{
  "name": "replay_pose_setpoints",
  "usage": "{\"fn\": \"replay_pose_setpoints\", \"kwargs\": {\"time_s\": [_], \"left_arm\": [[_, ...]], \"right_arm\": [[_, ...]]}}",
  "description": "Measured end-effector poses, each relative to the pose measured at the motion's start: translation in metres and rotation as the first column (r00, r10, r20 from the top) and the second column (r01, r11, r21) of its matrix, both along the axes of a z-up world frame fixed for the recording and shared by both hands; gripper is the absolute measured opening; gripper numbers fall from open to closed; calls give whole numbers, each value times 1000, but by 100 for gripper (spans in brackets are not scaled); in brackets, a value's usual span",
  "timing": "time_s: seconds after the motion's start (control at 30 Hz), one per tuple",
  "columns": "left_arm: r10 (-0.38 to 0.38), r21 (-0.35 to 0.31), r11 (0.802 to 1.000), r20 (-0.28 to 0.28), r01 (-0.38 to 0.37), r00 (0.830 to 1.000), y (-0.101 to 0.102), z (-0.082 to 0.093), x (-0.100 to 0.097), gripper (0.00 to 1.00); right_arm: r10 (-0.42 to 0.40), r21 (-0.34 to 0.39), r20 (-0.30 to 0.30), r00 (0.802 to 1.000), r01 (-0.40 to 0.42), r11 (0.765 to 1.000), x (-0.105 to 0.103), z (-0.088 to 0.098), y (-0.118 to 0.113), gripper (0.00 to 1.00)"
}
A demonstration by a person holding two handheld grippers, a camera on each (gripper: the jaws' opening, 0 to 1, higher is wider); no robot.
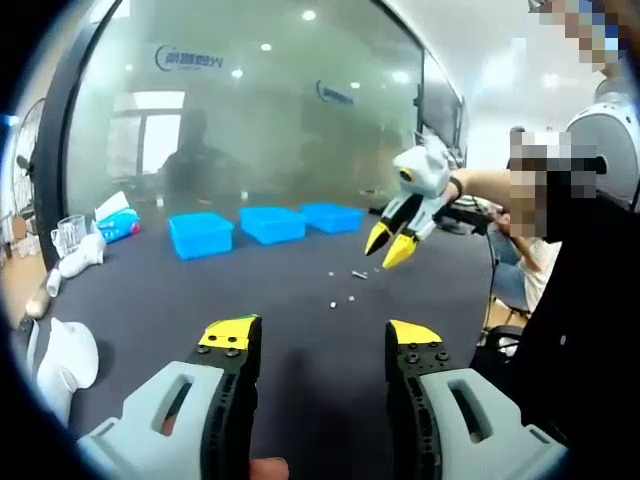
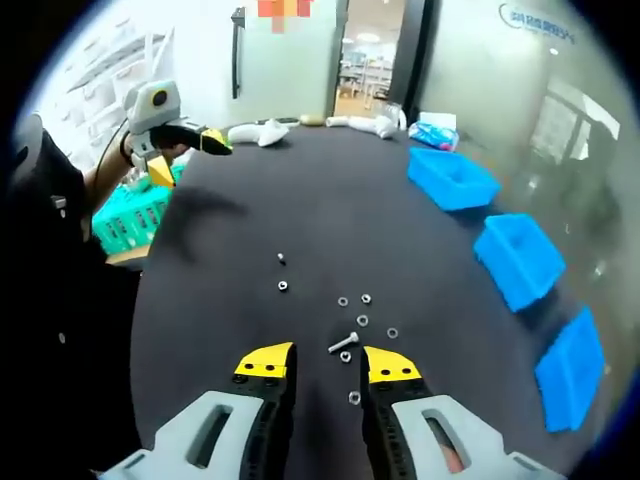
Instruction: Sort the screws, nuts, and washers into the corresponding bins
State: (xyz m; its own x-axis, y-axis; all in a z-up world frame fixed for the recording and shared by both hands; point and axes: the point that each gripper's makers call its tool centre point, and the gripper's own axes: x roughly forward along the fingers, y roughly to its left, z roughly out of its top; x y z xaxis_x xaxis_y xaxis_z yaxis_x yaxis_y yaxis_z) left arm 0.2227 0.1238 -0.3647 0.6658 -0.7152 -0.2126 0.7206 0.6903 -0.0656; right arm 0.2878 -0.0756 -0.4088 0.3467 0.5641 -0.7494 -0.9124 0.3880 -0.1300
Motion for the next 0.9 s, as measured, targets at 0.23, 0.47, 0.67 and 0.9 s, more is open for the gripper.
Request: {"fn": "replay_pose_setpoints", "kwargs": {"time_s": [0.23,0.47,0.67,0.9], "left_arm": [[-2,-4,1000,-6,1,1000,2,-3,1,48],[7,-15,1000,-10,-7,1000,4,-5,1,48],[9,-17,1000,-15,-9,1000,4,-8,-1,48],[13,-19,1000,-17,-13,1000,5,-8,-1,48]], "right_arm": [[-2,-16,-23,1000,1,1000,6,-13,5,20],[-9,-34,-31,999,8,999,9,-23,6,18],[-18,-25,-49,999,17,1000,10,-26,9,16],[-29,-23,-70,997,27,999,9,-30,10,13]]}}
